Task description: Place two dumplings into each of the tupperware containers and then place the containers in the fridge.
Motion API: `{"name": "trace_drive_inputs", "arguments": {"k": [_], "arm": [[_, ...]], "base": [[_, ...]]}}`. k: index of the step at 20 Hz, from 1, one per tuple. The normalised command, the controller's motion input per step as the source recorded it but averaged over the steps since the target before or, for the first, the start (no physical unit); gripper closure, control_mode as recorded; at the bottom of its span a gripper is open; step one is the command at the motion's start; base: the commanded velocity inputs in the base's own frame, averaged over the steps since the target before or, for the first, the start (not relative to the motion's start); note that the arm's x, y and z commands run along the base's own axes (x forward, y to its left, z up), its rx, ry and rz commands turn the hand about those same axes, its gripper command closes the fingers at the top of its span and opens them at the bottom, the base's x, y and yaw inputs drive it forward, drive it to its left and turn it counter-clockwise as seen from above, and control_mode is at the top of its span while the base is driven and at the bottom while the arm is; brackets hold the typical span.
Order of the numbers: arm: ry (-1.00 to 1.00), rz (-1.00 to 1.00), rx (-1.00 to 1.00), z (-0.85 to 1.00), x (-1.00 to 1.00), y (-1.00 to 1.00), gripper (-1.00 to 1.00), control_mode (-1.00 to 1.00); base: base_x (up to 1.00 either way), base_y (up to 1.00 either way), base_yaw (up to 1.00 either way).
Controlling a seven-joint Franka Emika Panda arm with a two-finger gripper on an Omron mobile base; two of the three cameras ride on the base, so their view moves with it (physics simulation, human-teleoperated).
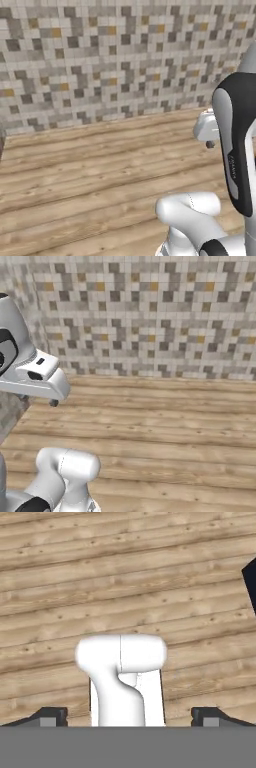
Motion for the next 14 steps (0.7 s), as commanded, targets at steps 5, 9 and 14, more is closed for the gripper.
{"name": "trace_drive_inputs", "arguments": {"k": [5,9,14], "arm": [[0.00,0.00,0.00,0.00,0.00,0.00,-1.00,1.00],[0.00,0.00,0.00,0.00,0.00,0.00,-1.00,1.00],[0.00,0.00,0.00,0.00,0.00,0.00,-1.00,1.00]], "base": [[1.00,0.69,-0.18],[1.00,0.70,-0.35],[0.71,0.75,-0.63]]}}
